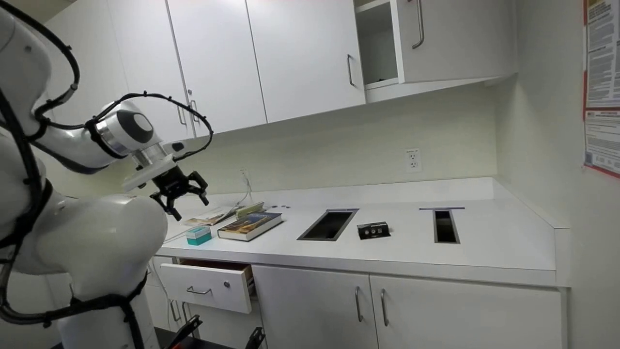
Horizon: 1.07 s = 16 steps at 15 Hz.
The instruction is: Open the top drawer of the bottom cabinet
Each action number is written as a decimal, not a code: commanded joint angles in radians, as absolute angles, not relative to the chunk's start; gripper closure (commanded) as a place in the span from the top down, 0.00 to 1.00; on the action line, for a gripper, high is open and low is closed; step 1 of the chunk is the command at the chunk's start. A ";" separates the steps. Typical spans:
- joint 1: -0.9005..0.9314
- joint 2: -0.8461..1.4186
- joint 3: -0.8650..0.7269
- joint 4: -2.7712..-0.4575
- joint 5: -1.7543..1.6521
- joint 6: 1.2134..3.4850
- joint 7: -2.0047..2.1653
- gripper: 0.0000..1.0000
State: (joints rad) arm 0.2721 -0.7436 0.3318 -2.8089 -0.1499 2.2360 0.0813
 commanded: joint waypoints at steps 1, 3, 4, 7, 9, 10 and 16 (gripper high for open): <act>0.393 -0.623 0.414 -2.786 -0.111 2.293 0.087 1.00; 0.458 -0.570 0.457 -2.770 -0.088 2.313 0.088 1.00; 0.425 -0.635 0.429 -2.789 -0.116 2.278 0.088 1.00; 0.441 -0.618 0.435 -2.786 -0.112 2.281 0.098 1.00; 0.437 -0.622 0.423 -2.786 -0.112 2.280 0.096 1.00; 0.437 -0.622 0.423 -2.786 -0.112 2.280 0.096 1.00; 0.451 -0.492 0.483 -2.706 -0.129 2.377 0.097 1.00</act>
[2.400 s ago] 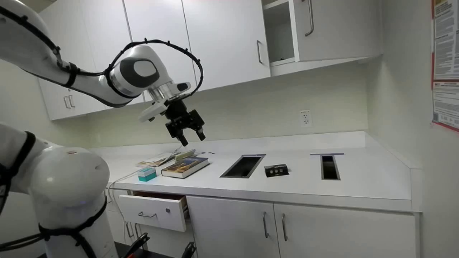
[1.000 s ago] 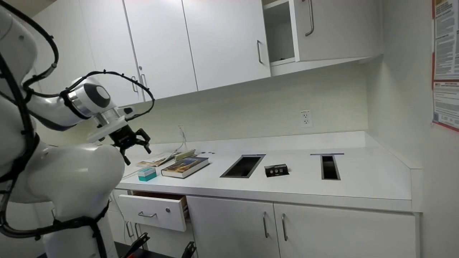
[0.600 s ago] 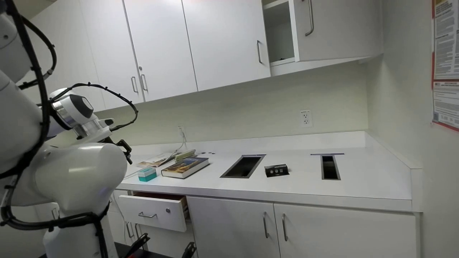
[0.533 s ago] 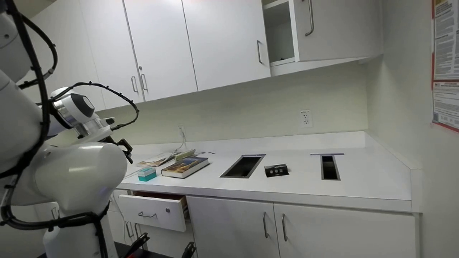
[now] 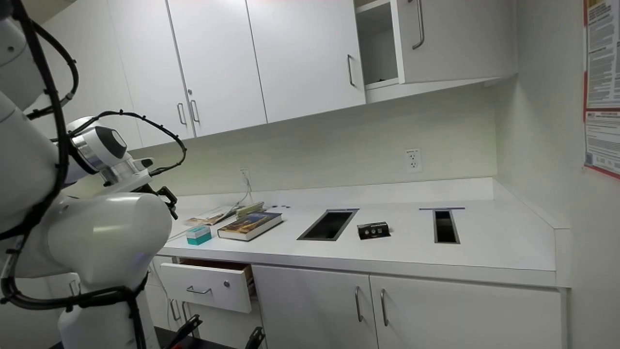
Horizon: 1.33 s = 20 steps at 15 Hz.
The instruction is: Open the top drawer of the bottom cabinet
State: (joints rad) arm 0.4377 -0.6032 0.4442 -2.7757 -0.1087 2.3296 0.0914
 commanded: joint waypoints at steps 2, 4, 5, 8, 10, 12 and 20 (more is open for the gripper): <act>0.465 -0.386 0.532 -2.638 -0.137 2.385 0.088 1.00; 0.463 -0.270 0.588 -2.565 -0.163 2.366 0.092 1.00; 0.449 -0.215 0.622 -2.531 -0.192 2.353 0.100 1.00; 0.421 -0.039 0.687 -2.447 -0.329 2.324 0.133 1.00; 0.428 0.083 0.697 -2.399 -0.454 2.301 0.182 1.00; 0.472 0.201 0.666 -2.354 -0.584 2.288 0.244 1.00; 0.791 0.515 0.359 -2.189 -1.121 2.385 0.658 1.00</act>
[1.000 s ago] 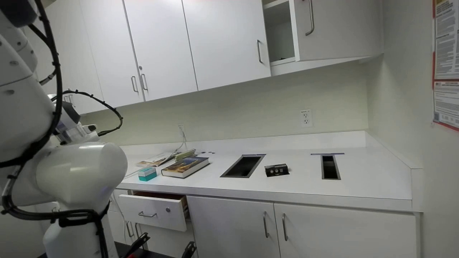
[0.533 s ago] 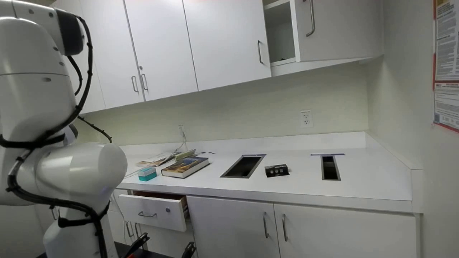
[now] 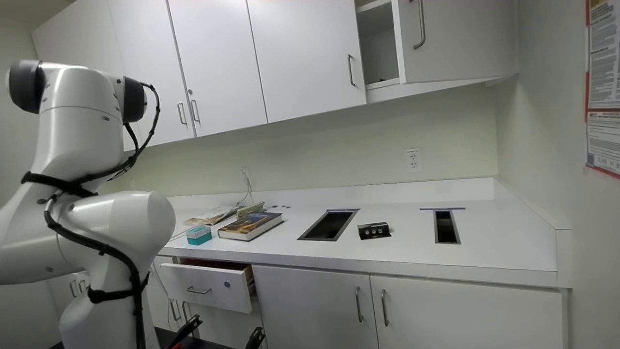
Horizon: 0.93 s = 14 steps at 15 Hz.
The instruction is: Open the top drawer of the bottom cabinet
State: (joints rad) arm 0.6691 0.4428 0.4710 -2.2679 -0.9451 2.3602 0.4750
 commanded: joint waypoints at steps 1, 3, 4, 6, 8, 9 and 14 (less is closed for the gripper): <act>0.818 0.531 0.332 -2.171 -1.178 2.388 0.733 1.00; 0.793 0.517 0.352 -2.201 -1.132 2.383 0.678 1.00; 0.806 0.531 0.343 -2.187 -1.149 2.382 0.700 1.00; 0.813 0.538 0.339 -2.175 -1.153 2.382 0.707 1.00; 0.813 0.538 0.339 -2.171 -1.153 2.382 0.707 1.00; 0.826 0.543 0.333 -2.165 -1.159 2.357 0.718 1.00; 0.930 0.601 0.281 -2.142 -1.378 2.160 0.911 1.00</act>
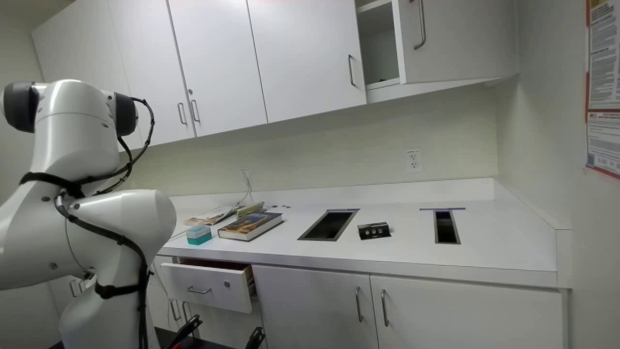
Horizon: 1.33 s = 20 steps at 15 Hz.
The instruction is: Open the top drawer of the bottom cabinet
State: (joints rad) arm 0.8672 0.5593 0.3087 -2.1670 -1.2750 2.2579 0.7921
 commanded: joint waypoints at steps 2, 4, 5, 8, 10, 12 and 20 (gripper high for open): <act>0.951 0.638 0.282 -2.137 -1.454 2.085 1.030 1.00; 0.965 0.677 0.284 -2.131 -1.519 2.010 1.172 1.00; 0.966 0.697 0.285 -2.130 -1.546 1.976 1.246 1.00; 0.940 0.735 0.296 -2.151 -1.632 1.929 1.391 1.00; 0.913 0.738 0.327 -2.153 -1.620 1.932 1.353 1.00; 0.909 0.750 0.327 -2.152 -1.629 1.928 1.373 1.00; 0.981 0.839 0.331 -2.072 -1.593 1.652 1.357 1.00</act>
State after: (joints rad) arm 0.9494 0.7728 0.3203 -2.1355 -1.6136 1.7855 1.3764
